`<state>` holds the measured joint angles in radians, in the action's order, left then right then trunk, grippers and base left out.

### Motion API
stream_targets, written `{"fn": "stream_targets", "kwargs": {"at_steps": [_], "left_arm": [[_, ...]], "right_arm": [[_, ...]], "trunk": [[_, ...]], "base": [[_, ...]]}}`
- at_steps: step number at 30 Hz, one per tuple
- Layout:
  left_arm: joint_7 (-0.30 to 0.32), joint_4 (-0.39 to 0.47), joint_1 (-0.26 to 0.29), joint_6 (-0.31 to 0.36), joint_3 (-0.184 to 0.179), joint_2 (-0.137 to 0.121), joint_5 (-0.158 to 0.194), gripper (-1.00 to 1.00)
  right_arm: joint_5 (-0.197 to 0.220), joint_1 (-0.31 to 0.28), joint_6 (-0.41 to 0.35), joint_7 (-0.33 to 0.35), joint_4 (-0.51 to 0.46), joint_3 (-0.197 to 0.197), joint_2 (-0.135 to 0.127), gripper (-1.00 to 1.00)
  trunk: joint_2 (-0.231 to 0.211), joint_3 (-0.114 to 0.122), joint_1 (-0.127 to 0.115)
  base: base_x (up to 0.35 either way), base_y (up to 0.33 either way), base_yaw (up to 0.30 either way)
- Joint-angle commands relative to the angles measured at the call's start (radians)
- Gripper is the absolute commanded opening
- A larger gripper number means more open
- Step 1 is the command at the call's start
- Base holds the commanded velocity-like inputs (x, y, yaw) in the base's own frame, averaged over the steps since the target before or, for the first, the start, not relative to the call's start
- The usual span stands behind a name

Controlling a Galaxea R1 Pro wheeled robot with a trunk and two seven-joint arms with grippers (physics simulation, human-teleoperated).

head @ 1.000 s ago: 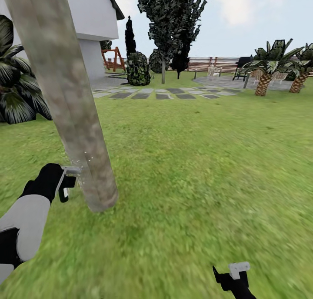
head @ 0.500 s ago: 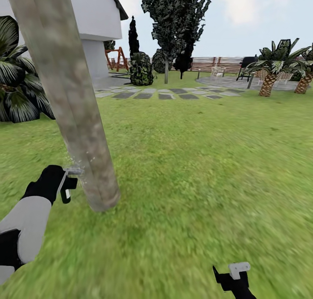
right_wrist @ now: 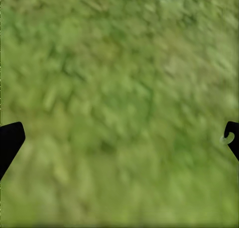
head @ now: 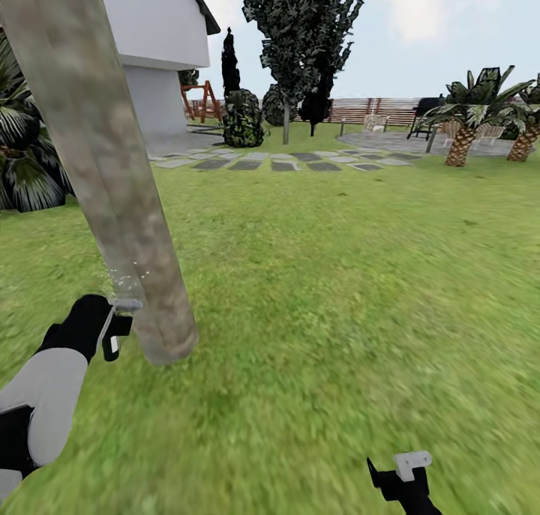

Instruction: In the garden, pick up the pesticide atomizer on the floor and spray pesticide onto both trees until each tree trunk is fully covered.

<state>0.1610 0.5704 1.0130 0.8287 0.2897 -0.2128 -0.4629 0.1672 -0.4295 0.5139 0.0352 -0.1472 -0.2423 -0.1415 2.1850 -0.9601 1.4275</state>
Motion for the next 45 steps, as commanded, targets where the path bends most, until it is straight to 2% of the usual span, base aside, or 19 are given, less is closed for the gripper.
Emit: {"fn": "stream_targets", "kwargs": {"at_steps": [1,8,13,14,15,18,20,21,24,28,32,34,39,42,43,44,45], "left_arm": [[-0.002,0.0,-0.01,-0.001,-0.002,0.0,0.0,-1.0],[-0.005,-0.005,-0.039,-0.002,-0.004,0.006,0.001,-1.0],[-0.002,-0.015,-0.084,-0.015,0.002,0.009,0.005,-1.0],[-0.004,-0.005,-0.099,-0.06,0.004,0.014,0.005,-1.0],[-0.004,-0.002,-0.102,-0.07,0.006,0.017,0.006,-1.0],[-0.006,0.001,-0.103,-0.078,0.006,0.044,0.004,-1.0],[-0.007,0.018,-0.104,-0.079,0.005,0.052,0.003,-1.0],[-0.006,0.055,-0.106,-0.074,0.008,0.051,0.002,-1.0],[-0.003,0.058,-0.106,-0.071,0.013,0.043,0.002,-1.0],[-0.001,0.06,-0.106,-0.071,0.061,0.04,0.002,-1.0],[-0.005,0.052,-0.119,-0.076,0.063,0.032,0.0,-1.0],[-0.006,0.048,-0.126,-0.078,0.058,0.045,0.002,-1.0],[-0.005,0.059,-0.124,-0.071,0.056,0.106,0.002,-1.0],[-0.005,0.058,-0.125,-0.074,0.061,0.097,0.0,-1.0],[-0.005,0.058,-0.129,-0.076,0.063,0.081,-0.001,-1.0],[-0.003,0.058,-0.146,-0.077,0.064,0.05,-0.001,-1.0],[-0.003,0.058,-0.159,-0.077,0.065,0.042,0.0,-1.0]], "right_arm": [[0.0,0.0,0.0,0.0,0.0,0.0,0.0,1.0],[0.0,0.0,0.0,0.0,0.0,0.0,0.0,1.0],[0.0,0.0,0.0,-0.001,0.001,0.0,0.0,1.0],[0.0,0.0,0.0,-0.001,0.001,0.0,0.0,1.0],[0.0,0.0,0.0,-0.001,0.001,0.0,0.0,1.0],[0.0,0.0,0.0,-0.001,0.002,0.0,0.0,1.0],[0.0,0.0,0.0,-0.001,0.002,0.0,0.0,1.0],[0.0,0.0,0.0,-0.001,0.002,0.0,0.0,1.0],[0.0,0.0,0.0,0.0,0.002,0.0,0.0,1.0],[0.0,0.0,0.0,0.0,0.001,0.0,0.0,1.0],[0.0,0.0,0.0,0.0,0.001,-0.001,0.0,1.0],[0.0,0.0,0.0,0.0,0.001,-0.001,0.0,1.0],[0.0,0.0,0.0,0.0,0.001,0.0,0.0,1.0],[0.0,0.0,0.0,0.0,0.001,0.0,0.0,1.0],[0.0,0.0,0.0,0.0,0.001,0.0,0.0,1.0],[0.0,0.0,0.0,0.0,0.001,-0.001,0.0,1.0],[0.0,0.0,0.0,0.0,0.001,-0.001,0.0,1.0]], "trunk": [[0.0,0.0,0.0],[0.0,0.0,0.0],[0.0,0.0,0.0],[0.0,0.0,0.0],[0.0,0.0,0.0],[0.0,0.0,0.0],[0.0,0.0,0.0],[0.0,0.0,0.0],[0.0,0.0,0.0],[0.0,0.0,0.0],[0.0,0.0,0.0],[0.0,0.0,0.0],[0.0,0.0,0.0],[0.0,0.0,0.0],[0.0,0.0,0.0],[0.0,0.0,0.0],[0.0,0.0,0.0]], "base": [[-0.001,-0.001,0.223],[0.055,-0.032,0.148],[0.239,-0.161,0.002],[0.272,-0.164,0.0],[0.275,-0.164,0.0],[0.219,-0.179,0.0],[-0.033,-0.242,0.0],[-0.17,-0.083,0.0],[-0.062,-0.031,0.0],[-0.004,-0.002,0.076],[0.0,0.0,0.259],[0.0,0.0,0.274],[0.0,0.0,0.086],[0.0,0.0,0.004],[0.0,0.0,0.001],[0.0,0.0,0.0],[0.0,0.0,0.032]]}}
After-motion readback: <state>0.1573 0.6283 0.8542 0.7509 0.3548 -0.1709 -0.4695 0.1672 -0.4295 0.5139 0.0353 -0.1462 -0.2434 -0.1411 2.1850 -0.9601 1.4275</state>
